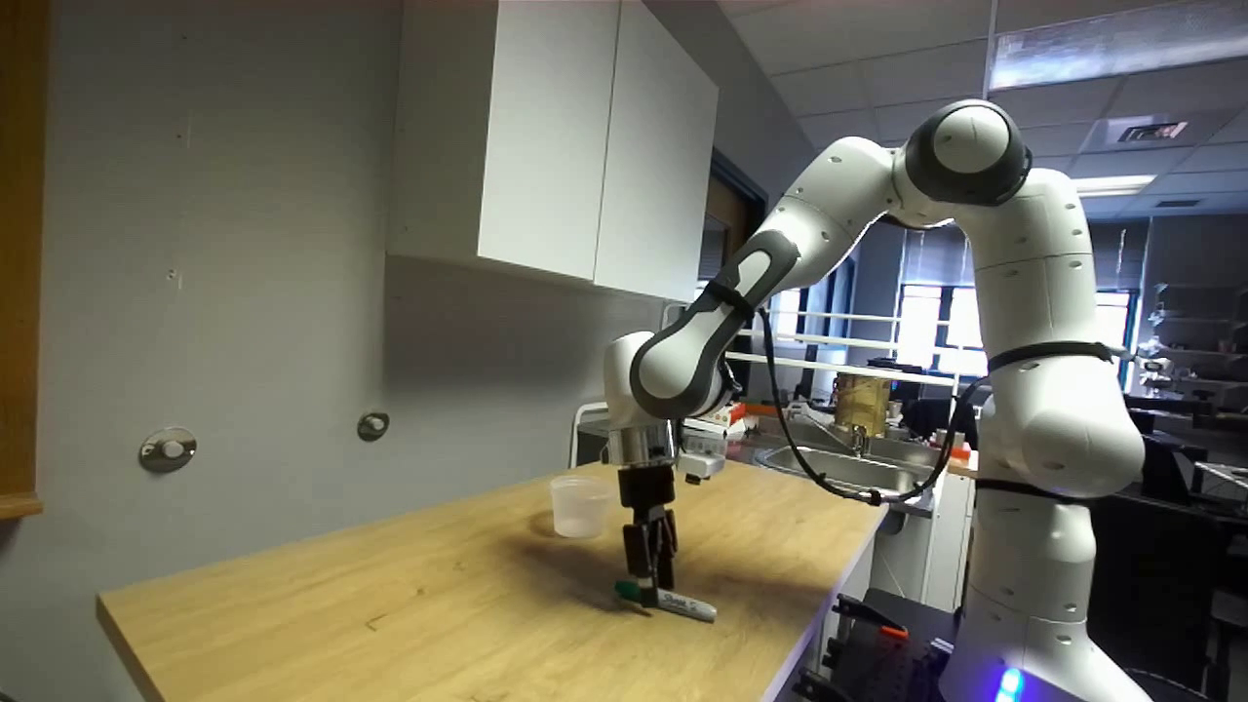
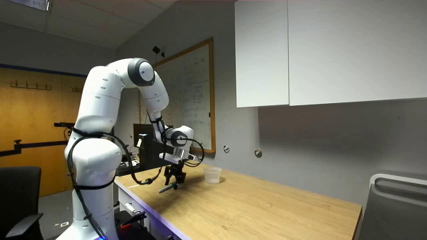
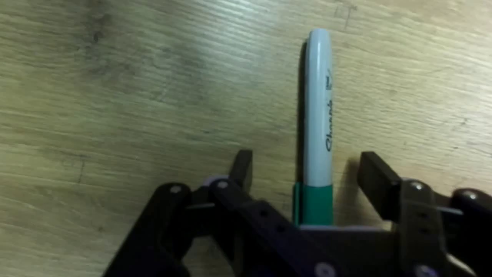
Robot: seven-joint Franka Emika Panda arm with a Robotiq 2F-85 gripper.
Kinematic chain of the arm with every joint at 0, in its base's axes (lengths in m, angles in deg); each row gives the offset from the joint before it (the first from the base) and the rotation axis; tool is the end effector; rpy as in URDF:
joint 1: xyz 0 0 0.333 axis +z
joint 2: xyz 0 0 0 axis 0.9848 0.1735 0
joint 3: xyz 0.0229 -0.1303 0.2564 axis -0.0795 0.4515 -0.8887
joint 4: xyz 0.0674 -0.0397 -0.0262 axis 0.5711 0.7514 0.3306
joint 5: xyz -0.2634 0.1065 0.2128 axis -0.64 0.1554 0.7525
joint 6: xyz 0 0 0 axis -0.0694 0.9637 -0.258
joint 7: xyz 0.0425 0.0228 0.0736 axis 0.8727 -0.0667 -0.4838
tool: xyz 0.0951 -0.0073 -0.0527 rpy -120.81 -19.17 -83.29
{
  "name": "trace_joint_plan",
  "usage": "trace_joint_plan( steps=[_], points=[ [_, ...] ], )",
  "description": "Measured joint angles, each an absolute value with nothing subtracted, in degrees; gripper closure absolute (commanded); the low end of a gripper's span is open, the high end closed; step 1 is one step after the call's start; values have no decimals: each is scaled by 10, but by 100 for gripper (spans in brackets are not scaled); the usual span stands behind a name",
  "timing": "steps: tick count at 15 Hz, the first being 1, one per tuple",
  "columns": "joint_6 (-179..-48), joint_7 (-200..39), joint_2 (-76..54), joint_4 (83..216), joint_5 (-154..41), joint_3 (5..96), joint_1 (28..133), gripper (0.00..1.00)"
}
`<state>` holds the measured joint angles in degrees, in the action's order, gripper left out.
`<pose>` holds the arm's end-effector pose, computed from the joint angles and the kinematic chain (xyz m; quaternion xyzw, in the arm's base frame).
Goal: Pick up the marker from the table and put it in the bowl
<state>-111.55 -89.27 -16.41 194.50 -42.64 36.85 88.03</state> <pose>0.4194 0.1369 0.2216 -0.9811 -0.1145 0.1453 0.0574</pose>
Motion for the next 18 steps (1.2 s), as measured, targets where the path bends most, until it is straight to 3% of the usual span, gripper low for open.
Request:
trace_joint_plan(
  steps=[5,7,18],
  points=[
    [-1116,-895,-164,1944,-426,369,872,94],
    [-1115,-895,-167,1944,-426,368,872,91],
    [-1108,-785,-267,1941,-495,352,920,91]
  ],
)
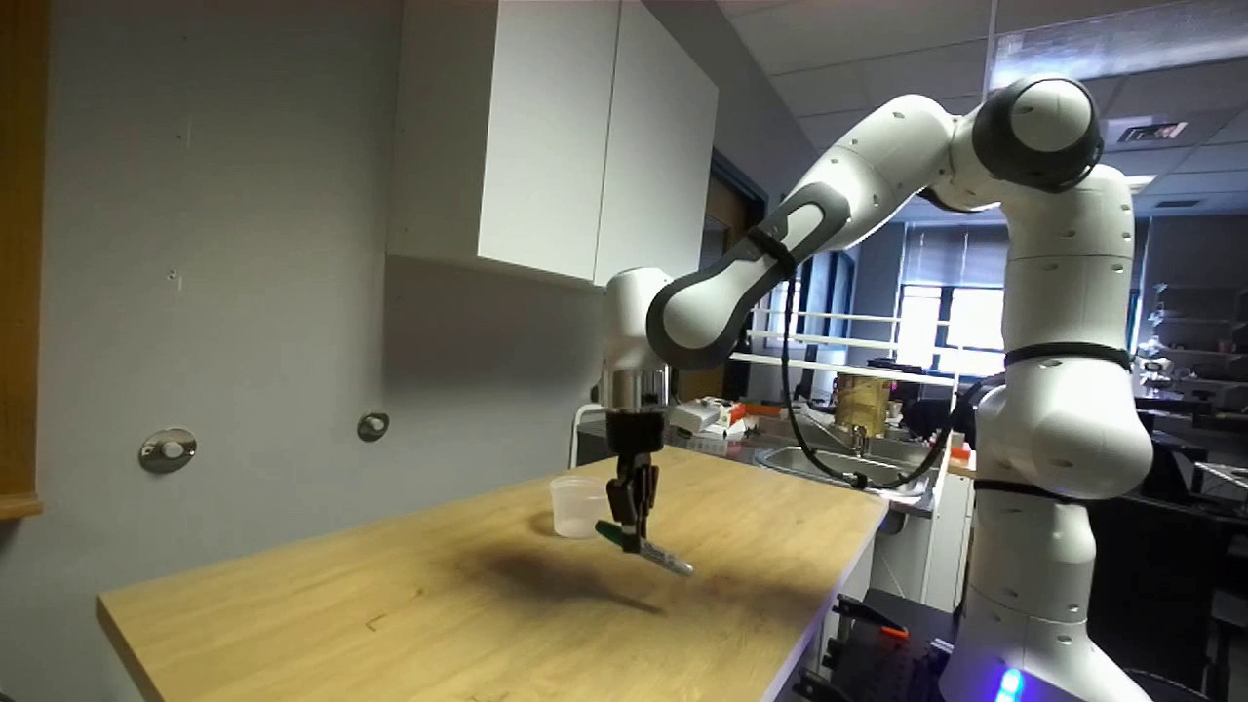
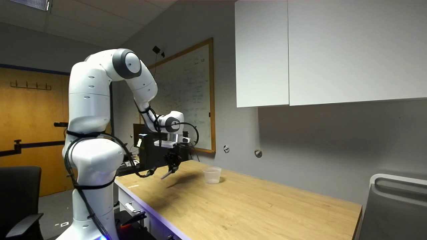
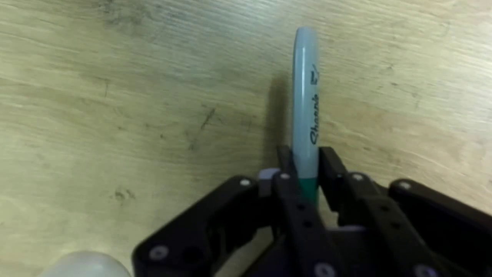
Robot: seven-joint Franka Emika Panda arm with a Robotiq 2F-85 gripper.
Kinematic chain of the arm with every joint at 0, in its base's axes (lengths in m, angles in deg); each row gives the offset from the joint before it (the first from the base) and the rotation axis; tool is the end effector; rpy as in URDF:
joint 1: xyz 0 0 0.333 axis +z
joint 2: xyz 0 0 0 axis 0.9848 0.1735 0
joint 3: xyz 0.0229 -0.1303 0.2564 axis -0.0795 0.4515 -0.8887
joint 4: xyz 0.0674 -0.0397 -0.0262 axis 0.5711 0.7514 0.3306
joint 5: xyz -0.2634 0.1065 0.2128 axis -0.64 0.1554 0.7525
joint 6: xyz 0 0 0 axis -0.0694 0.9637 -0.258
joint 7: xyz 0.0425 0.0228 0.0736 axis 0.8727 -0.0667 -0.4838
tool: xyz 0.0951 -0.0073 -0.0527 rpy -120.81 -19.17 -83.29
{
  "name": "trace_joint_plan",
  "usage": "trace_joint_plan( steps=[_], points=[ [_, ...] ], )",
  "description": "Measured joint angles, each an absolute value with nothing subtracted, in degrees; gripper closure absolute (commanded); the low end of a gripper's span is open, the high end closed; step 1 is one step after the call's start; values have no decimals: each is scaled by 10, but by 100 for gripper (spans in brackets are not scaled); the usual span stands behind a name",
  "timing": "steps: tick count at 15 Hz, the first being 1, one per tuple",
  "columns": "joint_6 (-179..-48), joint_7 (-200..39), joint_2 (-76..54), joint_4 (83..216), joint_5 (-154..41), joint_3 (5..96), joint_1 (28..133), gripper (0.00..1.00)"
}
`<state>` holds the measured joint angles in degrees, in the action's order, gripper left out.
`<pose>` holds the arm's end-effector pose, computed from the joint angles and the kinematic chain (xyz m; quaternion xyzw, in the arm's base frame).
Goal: Pick up the marker from the table and put it in the bowl
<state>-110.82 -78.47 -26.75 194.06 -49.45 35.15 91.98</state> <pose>0.4181 0.1787 0.3031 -0.9913 -0.1190 0.0556 0.0101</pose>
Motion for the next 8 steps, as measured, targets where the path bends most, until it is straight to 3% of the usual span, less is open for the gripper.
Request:
trace_joint_plan(
  steps=[8],
  points=[
    [-1124,-653,-347,1872,-581,335,925,91]
  ],
)
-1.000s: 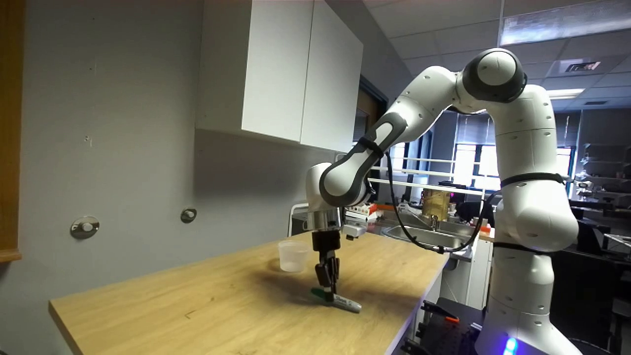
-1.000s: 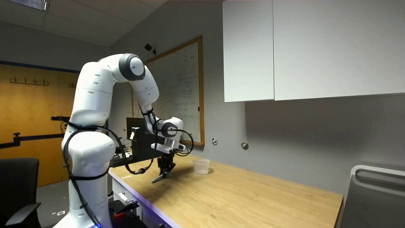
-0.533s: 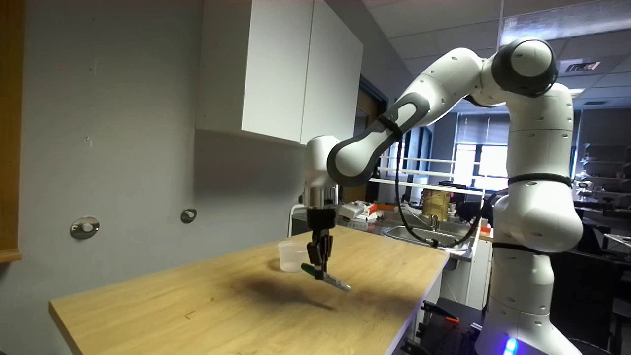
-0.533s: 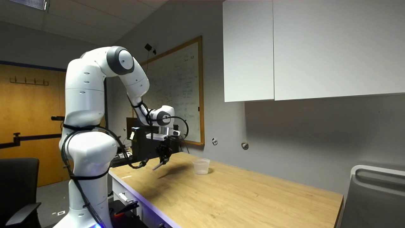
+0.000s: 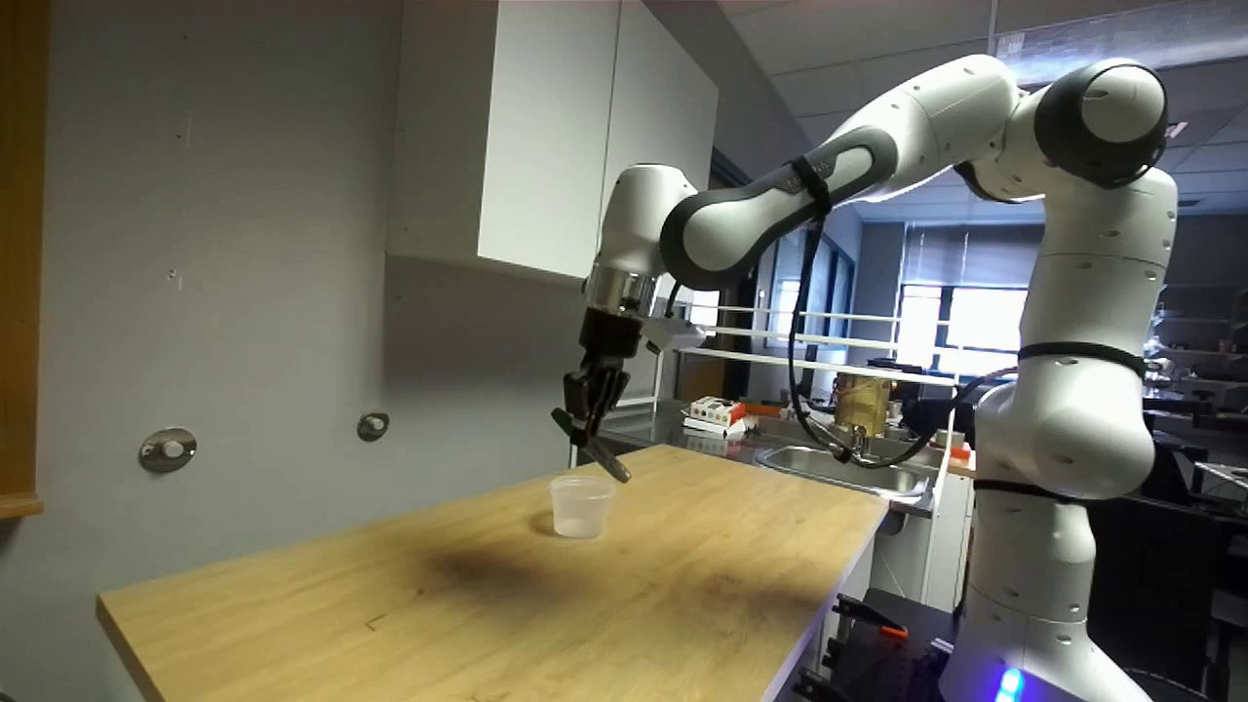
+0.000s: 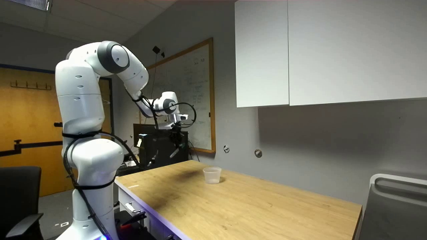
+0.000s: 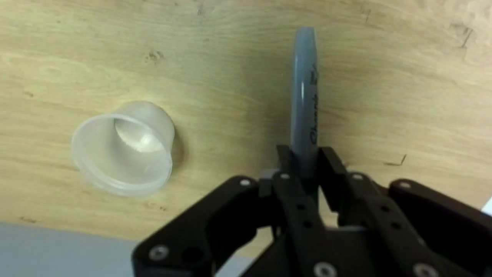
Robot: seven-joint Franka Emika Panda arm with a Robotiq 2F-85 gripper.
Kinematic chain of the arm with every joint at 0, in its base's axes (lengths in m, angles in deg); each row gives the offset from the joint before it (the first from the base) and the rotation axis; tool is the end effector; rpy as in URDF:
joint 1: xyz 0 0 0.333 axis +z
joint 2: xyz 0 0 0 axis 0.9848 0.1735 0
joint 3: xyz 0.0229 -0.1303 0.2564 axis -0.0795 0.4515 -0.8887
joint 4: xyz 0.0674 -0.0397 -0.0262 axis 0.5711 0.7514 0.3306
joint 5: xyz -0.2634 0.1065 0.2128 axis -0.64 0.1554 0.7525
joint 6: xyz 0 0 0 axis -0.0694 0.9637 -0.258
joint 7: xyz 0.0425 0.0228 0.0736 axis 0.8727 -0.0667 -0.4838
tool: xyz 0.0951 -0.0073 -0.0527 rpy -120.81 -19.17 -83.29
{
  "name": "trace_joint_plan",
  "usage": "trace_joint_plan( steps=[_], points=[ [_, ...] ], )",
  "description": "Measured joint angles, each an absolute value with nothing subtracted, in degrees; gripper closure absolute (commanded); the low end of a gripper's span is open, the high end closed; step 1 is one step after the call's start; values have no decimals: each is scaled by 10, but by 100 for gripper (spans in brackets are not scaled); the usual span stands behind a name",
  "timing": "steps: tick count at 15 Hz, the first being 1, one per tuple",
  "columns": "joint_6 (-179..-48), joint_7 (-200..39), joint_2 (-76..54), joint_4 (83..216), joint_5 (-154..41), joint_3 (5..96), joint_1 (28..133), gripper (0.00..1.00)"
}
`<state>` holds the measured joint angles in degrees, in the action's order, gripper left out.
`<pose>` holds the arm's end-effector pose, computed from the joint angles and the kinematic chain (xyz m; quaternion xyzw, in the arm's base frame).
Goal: Pick up the marker from the table and put it in the bowl
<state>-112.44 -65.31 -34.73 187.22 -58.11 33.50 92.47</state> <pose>0.4399 0.2060 0.4186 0.9921 0.0731 0.1014 0.0099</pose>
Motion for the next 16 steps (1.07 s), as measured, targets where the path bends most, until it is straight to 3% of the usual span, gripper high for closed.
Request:
trace_joint_plan(
  steps=[16],
  points=[
    [-1131,-640,-241,1709,-679,392,847,91]
  ],
)
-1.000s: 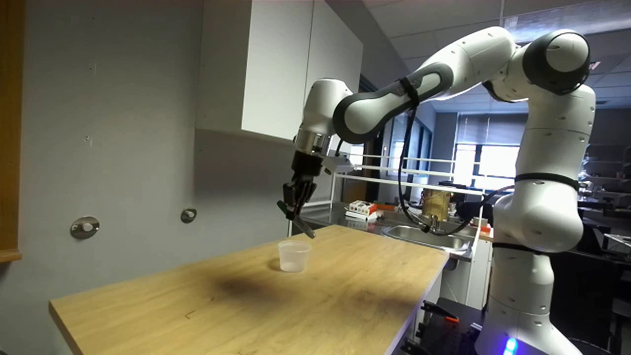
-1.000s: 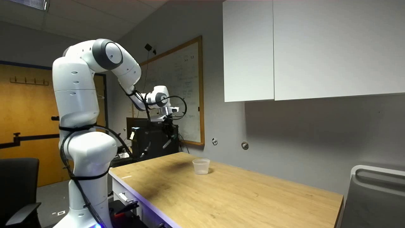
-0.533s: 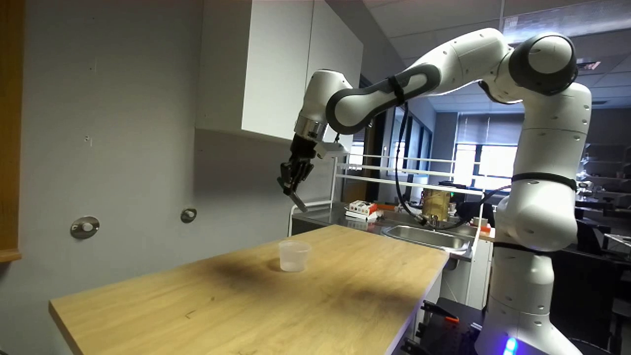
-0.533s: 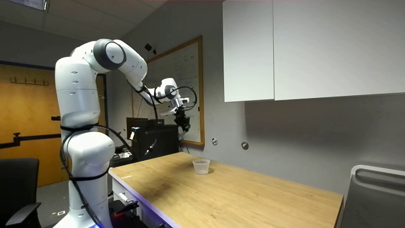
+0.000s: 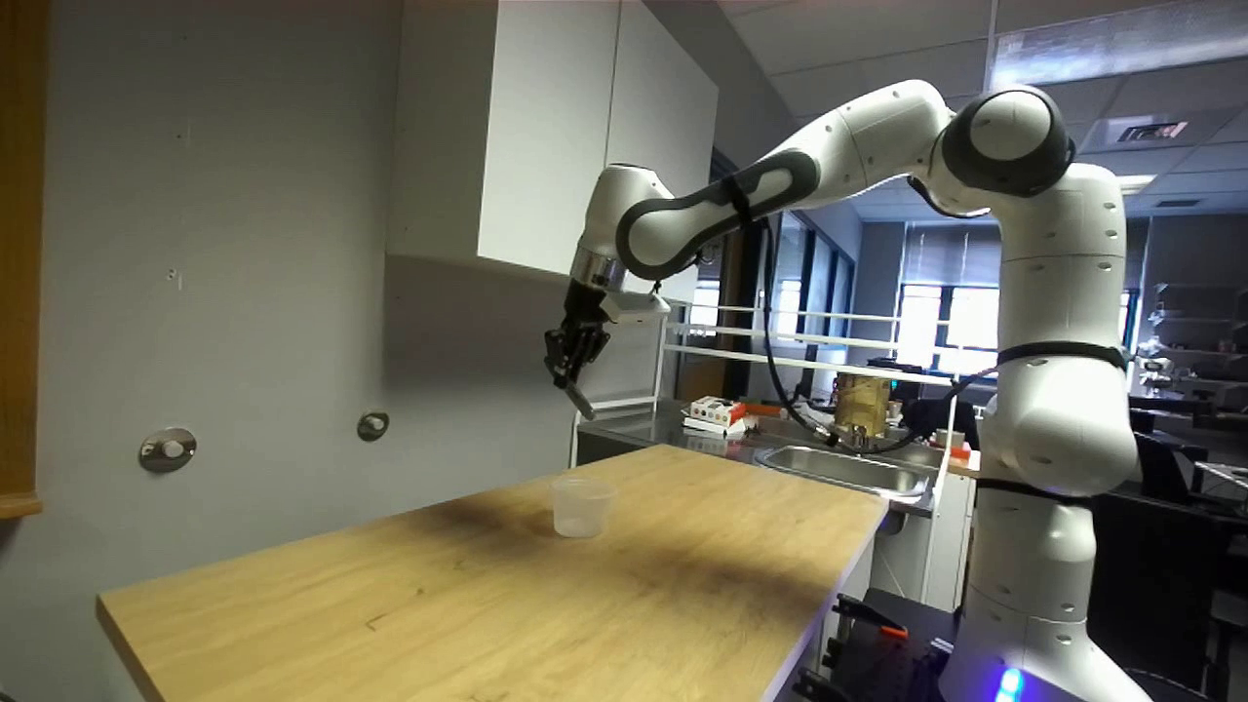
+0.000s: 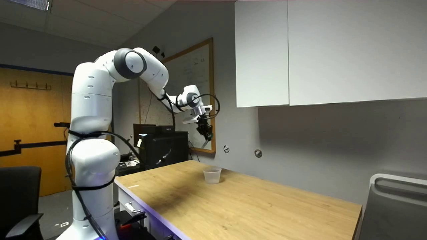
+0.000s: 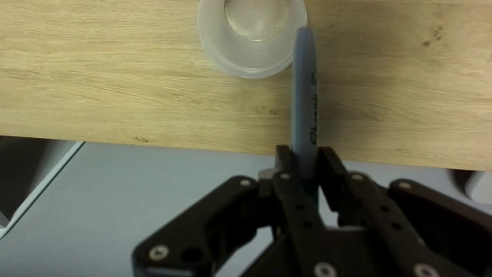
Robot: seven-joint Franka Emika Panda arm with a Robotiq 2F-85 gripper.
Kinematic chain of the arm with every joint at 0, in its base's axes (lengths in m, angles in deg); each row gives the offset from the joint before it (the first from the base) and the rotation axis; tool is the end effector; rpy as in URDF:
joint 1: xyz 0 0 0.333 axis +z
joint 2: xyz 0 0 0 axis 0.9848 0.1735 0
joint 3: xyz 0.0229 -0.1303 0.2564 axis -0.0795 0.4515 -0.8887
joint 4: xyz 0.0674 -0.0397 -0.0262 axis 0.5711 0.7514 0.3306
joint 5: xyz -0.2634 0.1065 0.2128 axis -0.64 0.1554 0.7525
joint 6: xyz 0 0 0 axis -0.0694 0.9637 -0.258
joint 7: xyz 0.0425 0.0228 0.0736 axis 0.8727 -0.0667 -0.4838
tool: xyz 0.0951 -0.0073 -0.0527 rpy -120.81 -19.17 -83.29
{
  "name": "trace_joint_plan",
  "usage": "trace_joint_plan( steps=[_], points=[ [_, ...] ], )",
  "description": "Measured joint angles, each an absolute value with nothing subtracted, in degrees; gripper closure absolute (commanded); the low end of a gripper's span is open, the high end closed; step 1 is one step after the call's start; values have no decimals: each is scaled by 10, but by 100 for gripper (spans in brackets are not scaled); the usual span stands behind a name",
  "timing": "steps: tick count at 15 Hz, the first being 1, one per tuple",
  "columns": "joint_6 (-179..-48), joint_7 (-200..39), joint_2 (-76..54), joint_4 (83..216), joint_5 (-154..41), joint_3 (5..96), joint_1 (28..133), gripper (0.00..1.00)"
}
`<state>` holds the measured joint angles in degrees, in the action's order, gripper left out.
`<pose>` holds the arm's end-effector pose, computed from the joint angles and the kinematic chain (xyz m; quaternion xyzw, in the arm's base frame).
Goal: Pick up the marker from the table and put it in the bowl
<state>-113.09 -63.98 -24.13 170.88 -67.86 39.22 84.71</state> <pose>0.5487 0.1076 0.4539 0.9841 -0.0075 0.1690 0.0550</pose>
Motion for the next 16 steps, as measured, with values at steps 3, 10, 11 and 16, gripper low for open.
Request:
trace_joint_plan(
  steps=[3,10,11,16],
  points=[
    [-1141,-644,-189,1686,-671,405,847,91],
    [-1161,-667,-89,1646,-631,430,847,91],
    [-1161,-671,-82,1642,-625,433,847,91],
    [-1161,-684,-70,1636,-613,442,847,40]
  ],
)
